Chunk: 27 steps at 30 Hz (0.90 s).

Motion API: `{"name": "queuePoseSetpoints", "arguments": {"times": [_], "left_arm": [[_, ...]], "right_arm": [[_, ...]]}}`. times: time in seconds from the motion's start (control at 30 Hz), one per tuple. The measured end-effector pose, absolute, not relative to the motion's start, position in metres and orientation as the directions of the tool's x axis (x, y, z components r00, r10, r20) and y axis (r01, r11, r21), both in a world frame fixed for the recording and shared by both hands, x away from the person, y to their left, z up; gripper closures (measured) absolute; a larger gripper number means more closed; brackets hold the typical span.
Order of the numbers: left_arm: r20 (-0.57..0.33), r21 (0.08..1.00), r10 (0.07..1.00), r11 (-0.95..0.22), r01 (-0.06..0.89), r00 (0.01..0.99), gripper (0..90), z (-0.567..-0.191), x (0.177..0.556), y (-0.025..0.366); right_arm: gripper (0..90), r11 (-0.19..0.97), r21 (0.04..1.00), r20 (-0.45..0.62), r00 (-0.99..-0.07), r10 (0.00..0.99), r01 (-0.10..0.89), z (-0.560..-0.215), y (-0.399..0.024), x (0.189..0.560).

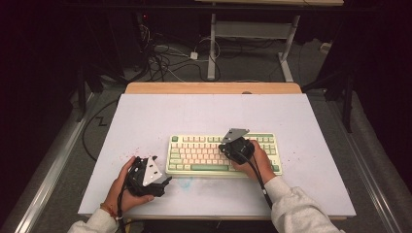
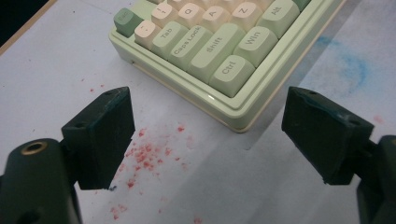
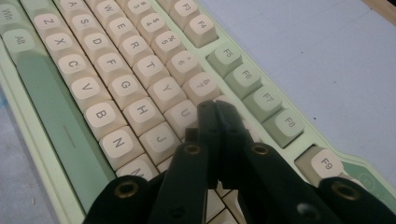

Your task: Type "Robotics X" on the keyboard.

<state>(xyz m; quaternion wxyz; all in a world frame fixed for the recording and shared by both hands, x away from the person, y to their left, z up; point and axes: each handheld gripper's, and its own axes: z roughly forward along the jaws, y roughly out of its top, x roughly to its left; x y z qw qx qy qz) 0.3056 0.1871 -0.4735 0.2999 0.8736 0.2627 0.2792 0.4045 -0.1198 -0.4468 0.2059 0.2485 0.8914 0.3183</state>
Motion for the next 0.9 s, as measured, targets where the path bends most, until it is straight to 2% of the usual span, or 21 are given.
{"name": "queuePoseSetpoints", "arguments": {"times": [0.23,0.4,0.9], "left_arm": [[0.332,0.667,0.622,-0.686,0.29,0.709,16.0,-0.474,0.305,0.186],[0.33,0.666,0.623,-0.686,0.293,0.709,16.0,-0.474,0.306,0.187],[0.333,0.661,0.615,-0.693,0.288,0.715,16.0,-0.475,0.306,0.185]], "right_arm": [[90.0,0.703,0.636,-0.221,-0.797,0.562,0.32,-0.447,-0.117,0.403],[90.0,0.657,0.697,-0.212,-0.793,0.572,0.287,-0.434,-0.122,0.395],[90.0,0.614,0.749,-0.211,-0.789,0.577,0.248,-0.421,-0.134,0.381]]}}
